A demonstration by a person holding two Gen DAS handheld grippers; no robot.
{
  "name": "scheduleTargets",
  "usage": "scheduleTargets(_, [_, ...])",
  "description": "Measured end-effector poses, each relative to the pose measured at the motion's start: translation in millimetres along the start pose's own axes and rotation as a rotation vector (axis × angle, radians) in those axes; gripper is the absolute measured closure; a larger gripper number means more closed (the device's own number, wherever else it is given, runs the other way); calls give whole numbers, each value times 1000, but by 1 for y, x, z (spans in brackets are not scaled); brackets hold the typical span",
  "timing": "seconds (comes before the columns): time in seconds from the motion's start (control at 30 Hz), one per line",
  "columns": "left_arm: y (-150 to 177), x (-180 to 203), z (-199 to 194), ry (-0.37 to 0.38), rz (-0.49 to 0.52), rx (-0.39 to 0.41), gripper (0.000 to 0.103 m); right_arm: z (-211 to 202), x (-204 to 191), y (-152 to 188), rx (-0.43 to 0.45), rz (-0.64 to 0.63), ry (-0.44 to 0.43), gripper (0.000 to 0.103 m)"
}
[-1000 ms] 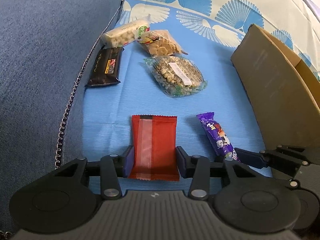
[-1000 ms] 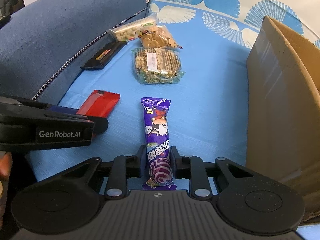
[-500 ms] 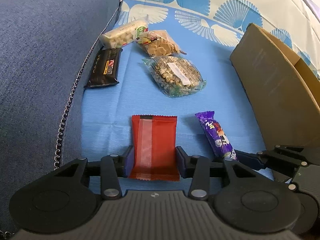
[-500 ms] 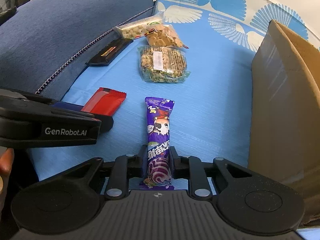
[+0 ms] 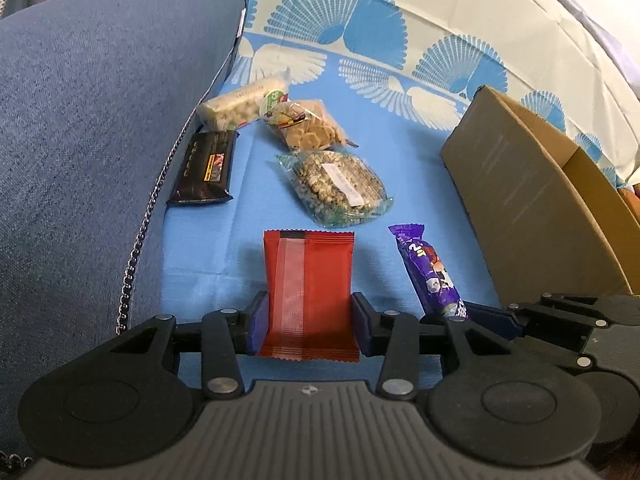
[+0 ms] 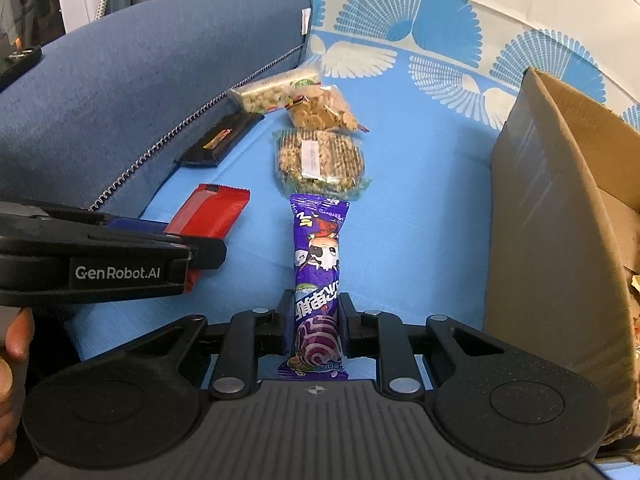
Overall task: Organize snacks
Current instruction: 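Lift the purple tube snack with right tool while left tool lifts red bar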
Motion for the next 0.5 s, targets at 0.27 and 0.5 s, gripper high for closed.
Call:
scheduleTargets(0.27, [-1,1,-8,33,-6,51,56,-10,6,-7,45,20,-3,81])
scheduleTargets(0.5, [-3,2,-19,51,-11,96,56,-27,15,-16,115,42,-11,81])
Point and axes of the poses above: each gripper's, at about its wrist camera, not at the fingertips, and z roughly the way its jaws point, x to its right, y to its underside, the point moved 1 cm from there along z, roughly the way its jaws point, and after that the axes turned 14 degrees about x, right-handed, at the moved point
